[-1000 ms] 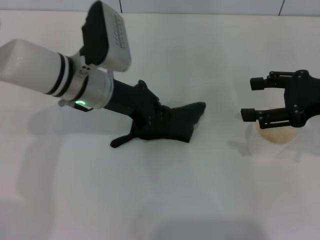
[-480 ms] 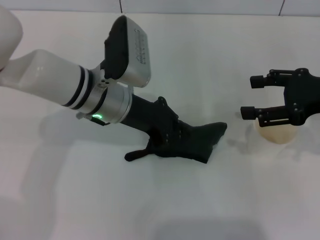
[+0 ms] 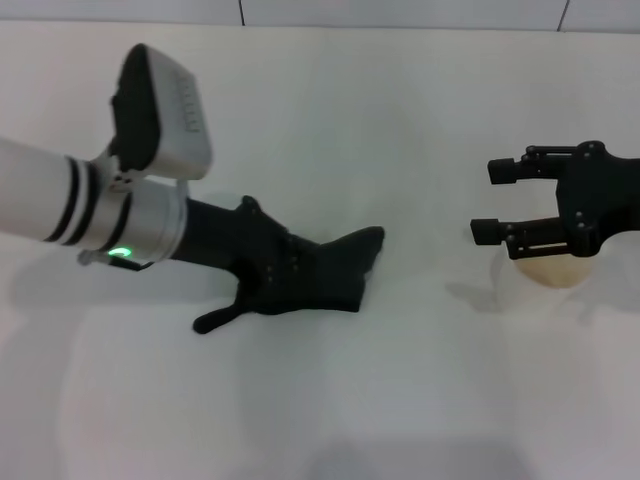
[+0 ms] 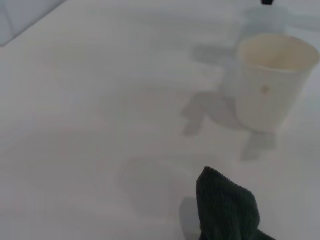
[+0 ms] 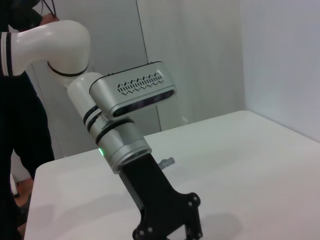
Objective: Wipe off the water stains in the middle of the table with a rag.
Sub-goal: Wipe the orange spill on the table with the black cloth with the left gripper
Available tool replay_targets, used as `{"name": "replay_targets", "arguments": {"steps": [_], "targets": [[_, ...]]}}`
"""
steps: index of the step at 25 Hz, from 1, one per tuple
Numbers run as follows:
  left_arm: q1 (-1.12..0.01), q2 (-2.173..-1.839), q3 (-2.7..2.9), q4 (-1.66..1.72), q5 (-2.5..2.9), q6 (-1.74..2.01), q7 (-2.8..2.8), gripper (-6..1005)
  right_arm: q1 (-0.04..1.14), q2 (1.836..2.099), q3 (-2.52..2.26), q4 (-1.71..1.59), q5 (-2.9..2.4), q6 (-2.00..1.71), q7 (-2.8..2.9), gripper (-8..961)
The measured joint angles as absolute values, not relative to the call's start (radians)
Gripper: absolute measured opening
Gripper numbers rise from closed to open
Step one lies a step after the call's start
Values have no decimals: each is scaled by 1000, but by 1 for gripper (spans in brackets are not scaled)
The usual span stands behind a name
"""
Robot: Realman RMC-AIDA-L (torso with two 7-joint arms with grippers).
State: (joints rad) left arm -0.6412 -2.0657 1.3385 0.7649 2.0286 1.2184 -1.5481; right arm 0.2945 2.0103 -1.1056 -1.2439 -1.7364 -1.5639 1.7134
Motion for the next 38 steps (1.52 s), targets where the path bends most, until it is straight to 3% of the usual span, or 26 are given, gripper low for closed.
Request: {"name": "replay_targets", "arguments": {"steps": [14, 34, 38], "targets": [[-506, -2057, 1247, 840, 2071, 1272, -1582, 53, 295, 2011, -1127, -1244, -1735, -1551, 1721, 793], [-523, -2069, 1140, 854, 2075, 1255, -1607, 54, 301, 2011, -1126, -1242, -1735, -1542, 1724, 793], [-523, -2075, 1101, 855, 2073, 1252, -1626, 184, 302, 2011, -1124, -1243, -1735, -1542, 1724, 793]]}}
